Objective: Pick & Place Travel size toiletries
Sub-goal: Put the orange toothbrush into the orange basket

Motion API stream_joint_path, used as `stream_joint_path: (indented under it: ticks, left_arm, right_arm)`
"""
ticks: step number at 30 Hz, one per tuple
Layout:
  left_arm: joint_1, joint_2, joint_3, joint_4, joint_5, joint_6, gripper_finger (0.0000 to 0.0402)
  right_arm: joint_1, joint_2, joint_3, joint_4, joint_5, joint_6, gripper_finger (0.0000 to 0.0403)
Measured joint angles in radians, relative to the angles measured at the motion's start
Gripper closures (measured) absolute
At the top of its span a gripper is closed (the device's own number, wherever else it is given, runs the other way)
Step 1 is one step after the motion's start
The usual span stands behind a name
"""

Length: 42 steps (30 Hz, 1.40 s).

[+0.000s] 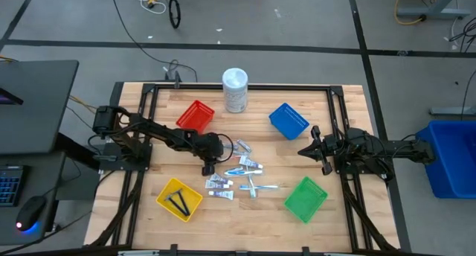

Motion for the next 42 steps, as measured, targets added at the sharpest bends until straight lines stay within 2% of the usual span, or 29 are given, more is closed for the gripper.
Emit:
stream_joint_path:
  ticks: [7,29,42]
  left_arm:
    - [0.001,0.000,0.000,0.002,0.023,-0.069,0.0310]
    - [0.001,-0.002,0.011,0.023,0.064,-0.072,0.0319]
    - [0.001,-0.126,0.029,-0.024,0.026,-0.072,0.0320]
  right_arm:
    - [0.000,0.000,0.000,0.000,0.000,0.000,0.0390]
    - [0.000,0.000,0.000,0.000,0.000,0.000,0.0389]
    - [0.000,0.000,0.000,0.000,0.000,0.000,0.0390]
